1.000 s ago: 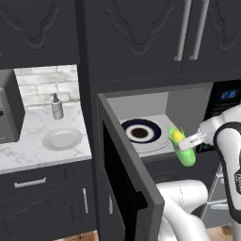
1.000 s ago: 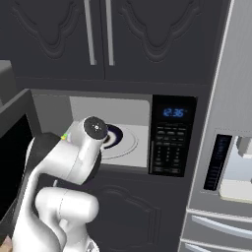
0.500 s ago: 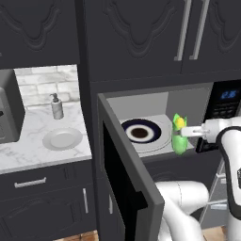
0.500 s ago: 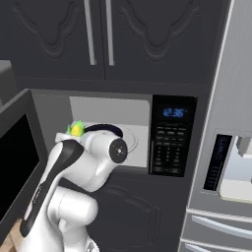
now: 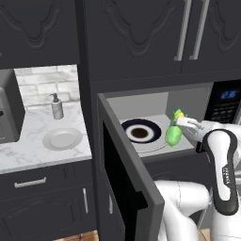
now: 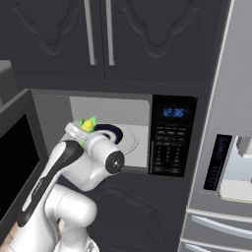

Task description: Pick the corn from the counter and place it in the microwave.

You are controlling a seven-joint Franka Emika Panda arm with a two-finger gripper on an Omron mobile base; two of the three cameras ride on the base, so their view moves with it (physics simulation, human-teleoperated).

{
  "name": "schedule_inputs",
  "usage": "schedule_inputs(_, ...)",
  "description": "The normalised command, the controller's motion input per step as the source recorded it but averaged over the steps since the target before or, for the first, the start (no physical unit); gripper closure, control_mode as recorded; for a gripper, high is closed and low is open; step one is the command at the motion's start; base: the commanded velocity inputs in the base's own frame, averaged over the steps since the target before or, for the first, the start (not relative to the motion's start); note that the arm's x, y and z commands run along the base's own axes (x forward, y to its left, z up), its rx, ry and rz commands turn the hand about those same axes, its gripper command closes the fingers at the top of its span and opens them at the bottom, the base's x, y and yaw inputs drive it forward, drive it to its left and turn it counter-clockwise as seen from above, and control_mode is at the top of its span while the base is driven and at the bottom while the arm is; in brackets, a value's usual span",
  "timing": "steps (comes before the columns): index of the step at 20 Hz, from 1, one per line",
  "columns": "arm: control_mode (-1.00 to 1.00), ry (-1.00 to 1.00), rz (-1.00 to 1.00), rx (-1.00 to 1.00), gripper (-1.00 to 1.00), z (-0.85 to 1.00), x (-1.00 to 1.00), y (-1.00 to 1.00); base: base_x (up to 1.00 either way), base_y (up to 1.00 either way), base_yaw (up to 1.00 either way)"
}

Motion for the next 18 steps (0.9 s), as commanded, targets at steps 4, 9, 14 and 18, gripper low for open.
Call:
schedule_inputs(4, -1.00, 0.00, -0.27, 0.06, 1.00, -0.34, 0.59, 0.28, 0.00, 0.00, 0.00)
schedule_inputs(9, -1.00, 0.00, -0.16, 0.05, 1.00, -0.44, 0.58, 0.13, 0.00, 0.00, 0.00)
schedule_inputs(14, -1.00, 0.00, -0.07, 0.03, 1.00, -0.11, 0.55, 0.00, 0.00, 0.00, 0.00)
schedule_inputs(18, -1.00, 0.05, -0.04, 0.01, 1.00, -0.39, 0.20, 0.00, 0.00, 0.00, 0.00)
